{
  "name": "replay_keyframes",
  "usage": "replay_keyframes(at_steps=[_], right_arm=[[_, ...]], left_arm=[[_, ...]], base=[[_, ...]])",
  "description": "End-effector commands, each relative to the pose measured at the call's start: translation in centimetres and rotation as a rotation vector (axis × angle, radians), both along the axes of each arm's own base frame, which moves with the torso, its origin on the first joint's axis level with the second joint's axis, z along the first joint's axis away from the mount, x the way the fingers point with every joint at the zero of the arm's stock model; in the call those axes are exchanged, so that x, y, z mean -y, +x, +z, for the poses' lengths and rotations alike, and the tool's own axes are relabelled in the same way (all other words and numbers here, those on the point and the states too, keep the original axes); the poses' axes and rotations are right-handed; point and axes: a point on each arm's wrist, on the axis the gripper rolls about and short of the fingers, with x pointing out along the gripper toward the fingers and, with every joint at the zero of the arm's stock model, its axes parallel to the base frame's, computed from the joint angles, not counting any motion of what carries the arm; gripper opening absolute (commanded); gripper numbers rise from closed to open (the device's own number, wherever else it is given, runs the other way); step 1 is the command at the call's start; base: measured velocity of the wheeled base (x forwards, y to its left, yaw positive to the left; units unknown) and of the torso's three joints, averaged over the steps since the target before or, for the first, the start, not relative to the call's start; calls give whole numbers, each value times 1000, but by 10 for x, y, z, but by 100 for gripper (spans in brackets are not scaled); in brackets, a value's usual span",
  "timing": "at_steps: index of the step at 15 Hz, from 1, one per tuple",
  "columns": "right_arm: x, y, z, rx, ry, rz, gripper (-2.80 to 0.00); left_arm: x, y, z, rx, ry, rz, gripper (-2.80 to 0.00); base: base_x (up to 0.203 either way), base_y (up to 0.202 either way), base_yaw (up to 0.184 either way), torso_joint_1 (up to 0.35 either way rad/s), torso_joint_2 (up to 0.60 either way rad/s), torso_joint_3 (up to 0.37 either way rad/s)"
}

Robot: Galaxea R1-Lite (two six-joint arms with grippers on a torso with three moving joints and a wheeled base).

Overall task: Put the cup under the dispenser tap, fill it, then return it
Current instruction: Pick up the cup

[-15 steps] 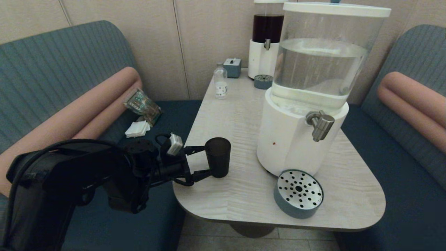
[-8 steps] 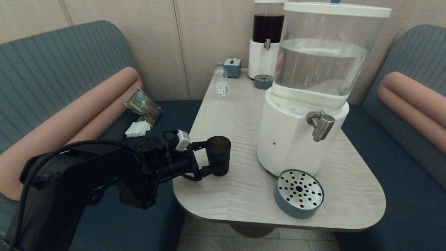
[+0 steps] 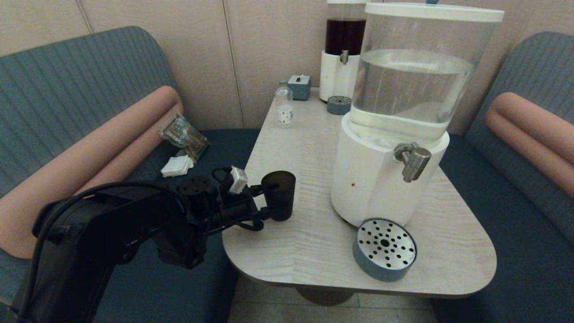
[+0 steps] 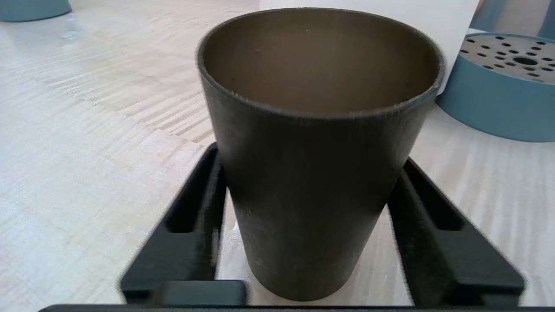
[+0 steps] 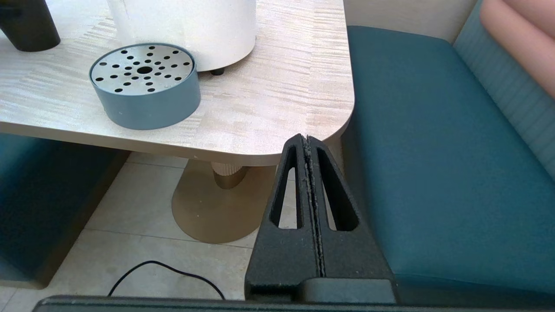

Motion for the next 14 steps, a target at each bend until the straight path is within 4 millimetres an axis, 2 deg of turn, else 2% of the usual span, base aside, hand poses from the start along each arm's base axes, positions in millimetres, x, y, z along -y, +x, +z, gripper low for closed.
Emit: replay_keyframes(at_steps=[1, 5, 8, 12, 14], right_arm=[[0, 1, -4, -13, 0, 1, -280], [0, 1, -4, -13, 0, 1, -280], [0, 1, -4, -13, 0, 1, -280], [0, 1, -4, -13, 0, 1, -280], [0, 1, -4, -13, 0, 1, -280]], left_arm=[[1, -1, 3, 12, -2, -8, -280], [2, -8, 12, 14, -2, -15, -280], [-3, -27, 33, 17, -2, -19, -280], [-12, -77, 69, 12, 2, -32, -280], [-7, -108, 87, 17, -1, -75, -280]], base=[[0, 0, 0, 0, 0, 0], [0, 0, 0, 0, 0, 0], [0, 0, 0, 0, 0, 0], [0, 0, 0, 0, 0, 0], [0, 0, 0, 0, 0, 0]])
